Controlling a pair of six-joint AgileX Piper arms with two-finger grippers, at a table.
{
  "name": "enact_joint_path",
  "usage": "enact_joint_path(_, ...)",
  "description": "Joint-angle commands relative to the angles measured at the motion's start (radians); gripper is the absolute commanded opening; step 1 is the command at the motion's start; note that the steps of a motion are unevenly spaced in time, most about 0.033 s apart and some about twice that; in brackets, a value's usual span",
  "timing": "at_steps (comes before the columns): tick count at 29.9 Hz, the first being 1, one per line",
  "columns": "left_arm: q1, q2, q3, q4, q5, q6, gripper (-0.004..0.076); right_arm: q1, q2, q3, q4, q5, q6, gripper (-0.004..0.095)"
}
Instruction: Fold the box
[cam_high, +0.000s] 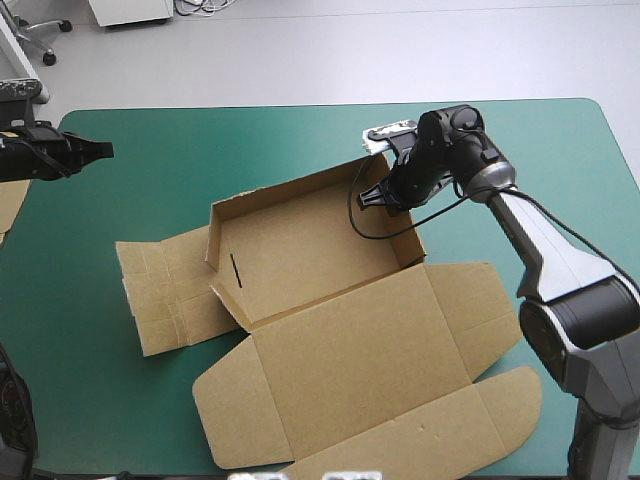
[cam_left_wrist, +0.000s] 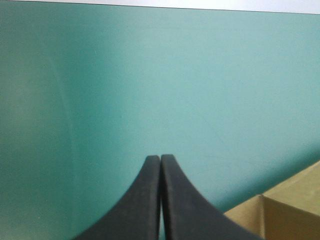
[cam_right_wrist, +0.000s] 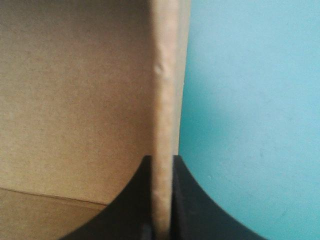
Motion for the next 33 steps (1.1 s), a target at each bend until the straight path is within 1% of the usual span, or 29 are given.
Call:
enact_joint_path(1, 0.001, -0.04, -0.026, -0.072, -0.032, 0.015, -0.0013, -0.017, 0.011, -0.038, 0.059, 0.014, 0.006, -0.0014)
enact_joint_path(8, 0.001, -0.04, -0.026, -0.085, -0.028, 0.025, -0.0015, -0.024, 0.121, -0.038, 0.061, -0.01, 0.005, -0.0014)
enact_joint_path(13, 0.001, -0.04, -0.026, -0.125, -0.021, 0.053, -0.0015, -0.026, 0.133, -0.047, 0.067, -0.059, -0.069, -0.0014)
enact_joint_path(15, 0.001, -0.04, -0.026, -0.125, -0.019, 0.058, -0.0015, -0.026, 0.129, -0.073, 0.067, -0.045, -0.079, -0.0013)
enact_joint_path(18, 0.001, -0.04, -0.026, -0.125, -0.021, 0.058, -0.0015, -0.026, 0.128, -0.139, 0.062, 0.014, -0.102, 0.0012)
enact_joint_path(21, 0.001, -0.04, -0.026, -0.125, -0.019, 0.063, -0.0015, -0.026, 0.119, -0.186, 0.06, 0.014, -0.102, 0.0103)
enact_joint_path(24, 0.001, -0.04, -0.026, -0.125, -0.019, 0.063, -0.0015, -0.026, 0.119, -0.219, 0.062, 0.014, -0.095, 0.0235)
enact_joint_path(28, 0.001, -0.04, -0.026, -0.125, -0.019, 0.065, -0.0015, -0.026, 0.119, -0.221, 0.056, 0.014, -0.088, 0.0469)
enact_joint_path(31, 0.001, -0.04, -0.026, -0.123, -0.019, 0.067, -0.0015, -0.026, 0.109, -0.221, 0.051, 0.014, -0.076, 0.0583)
enact_joint_path(33, 0.001, -0.04, -0.026, -0.123, -0.022, 0.07, -0.0015, -0.026, 0.095, -0.223, 0.051, 0.014, -0.072, 0.0615)
